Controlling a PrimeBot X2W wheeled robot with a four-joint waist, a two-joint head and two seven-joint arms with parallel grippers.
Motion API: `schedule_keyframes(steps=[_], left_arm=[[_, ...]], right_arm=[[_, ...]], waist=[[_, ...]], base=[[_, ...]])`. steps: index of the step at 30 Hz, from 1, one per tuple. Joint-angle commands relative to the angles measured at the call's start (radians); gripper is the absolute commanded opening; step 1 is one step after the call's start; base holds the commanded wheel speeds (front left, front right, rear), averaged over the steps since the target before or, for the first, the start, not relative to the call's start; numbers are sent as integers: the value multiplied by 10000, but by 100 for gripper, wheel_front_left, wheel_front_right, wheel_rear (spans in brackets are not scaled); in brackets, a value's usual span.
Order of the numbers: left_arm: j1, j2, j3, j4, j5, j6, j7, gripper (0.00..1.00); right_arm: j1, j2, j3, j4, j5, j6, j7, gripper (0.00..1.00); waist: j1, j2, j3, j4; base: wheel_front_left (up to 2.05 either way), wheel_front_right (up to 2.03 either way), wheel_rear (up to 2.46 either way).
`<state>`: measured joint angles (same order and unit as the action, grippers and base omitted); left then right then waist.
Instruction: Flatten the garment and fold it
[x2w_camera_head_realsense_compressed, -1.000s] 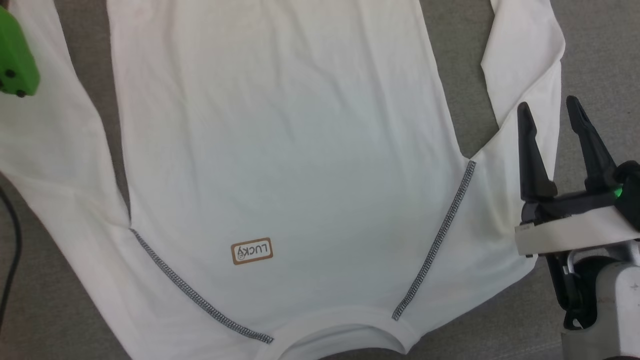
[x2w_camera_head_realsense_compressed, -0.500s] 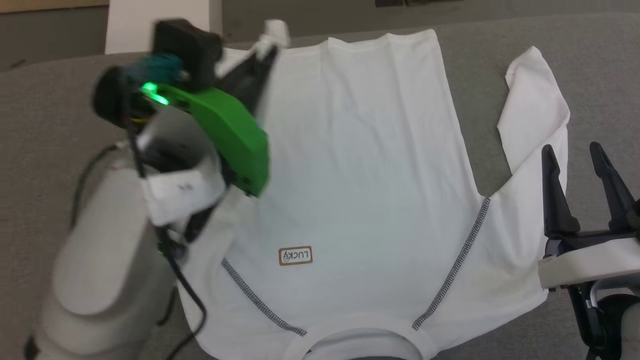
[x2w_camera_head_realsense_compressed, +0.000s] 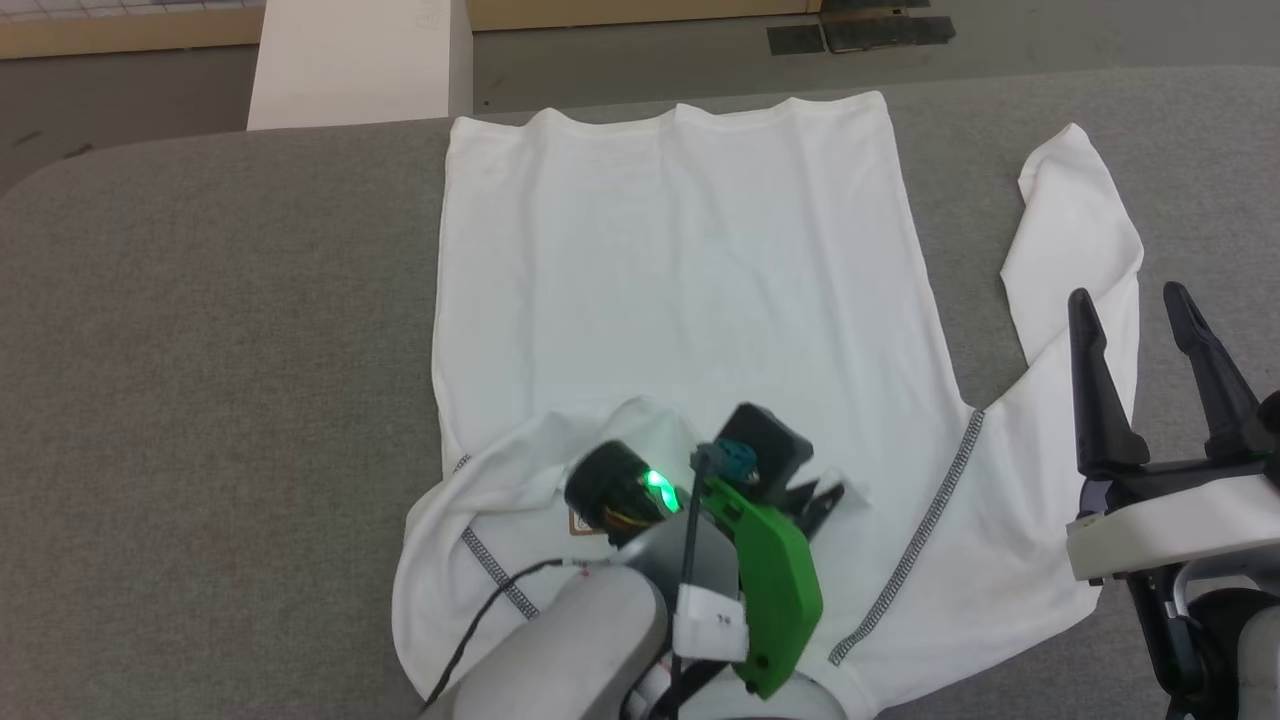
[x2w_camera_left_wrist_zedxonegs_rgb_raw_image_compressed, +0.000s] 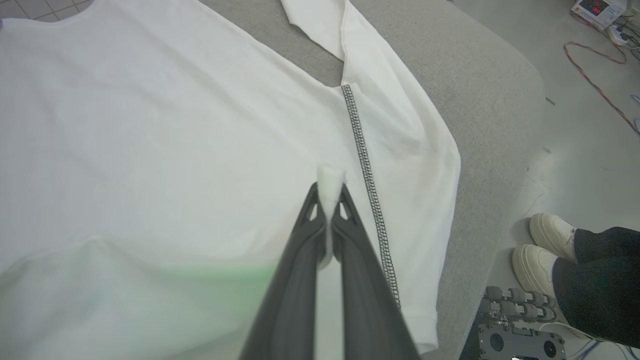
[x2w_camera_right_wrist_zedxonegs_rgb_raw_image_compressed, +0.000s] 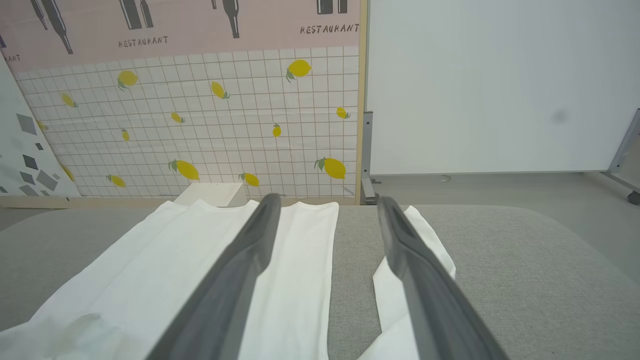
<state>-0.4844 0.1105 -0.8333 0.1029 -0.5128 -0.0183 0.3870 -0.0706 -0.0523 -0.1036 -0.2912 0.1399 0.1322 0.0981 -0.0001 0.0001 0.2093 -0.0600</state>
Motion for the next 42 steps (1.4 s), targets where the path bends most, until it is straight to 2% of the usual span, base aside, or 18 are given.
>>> schedule_keyframes(steps=[1,6,10,11,13,18,22,27,33,37,42], left_arm=[[250,-68,-231,256,130,-142,21,0],[698,-298,-1039,1411,25,-454,-40,0],[841,-404,-1325,2120,-186,-582,-7,0],[845,-430,-1343,2272,-252,-597,-41,27],[861,-479,-1274,2359,-507,-649,-202,100],[703,-554,-550,1816,-1152,-525,-1133,100],[606,-435,489,1062,-1380,-237,-2417,100],[625,486,1993,445,-1134,284,-4201,100],[999,1693,3538,662,-536,1124,-6044,100],[1438,2154,4346,777,-74,1635,-6424,100],[2028,2205,5363,417,420,1764,-6482,100]], right_arm=[[111,20,-33,19,69,-15,13,100],[154,20,-90,74,122,-15,54,100],[92,20,-13,66,183,-15,100,100],[75,20,4,61,189,-15,114,100],[59,20,18,56,197,-15,133,100],[128,20,-51,45,161,-15,205,100],[186,20,-150,28,141,-15,263,100],[185,20,-358,47,114,-15,316,100],[143,20,-597,294,168,-15,259,100],[58,-6,-740,583,204,-15,114,100],[-319,-489,-976,1338,252,-15,-78,100]], waist=[[1,-1,16,-35],[1,-1,-28,36],[1,-1,-70,88],[1,-1,-72,95],[1,-1,-81,116],[1,-1,-157,215],[1,-1,-214,310],[1,-1,-214,469],[1,-1,-194,574],[1,-1,-138,602],[1,-1,129,644]], base=[[0,0,0],[0,0,0],[0,0,0],[0,0,0],[0,0,0],[0,0,0],[0,0,0],[0,0,0],[0,0,0],[0,0,0],[0,0,0]])
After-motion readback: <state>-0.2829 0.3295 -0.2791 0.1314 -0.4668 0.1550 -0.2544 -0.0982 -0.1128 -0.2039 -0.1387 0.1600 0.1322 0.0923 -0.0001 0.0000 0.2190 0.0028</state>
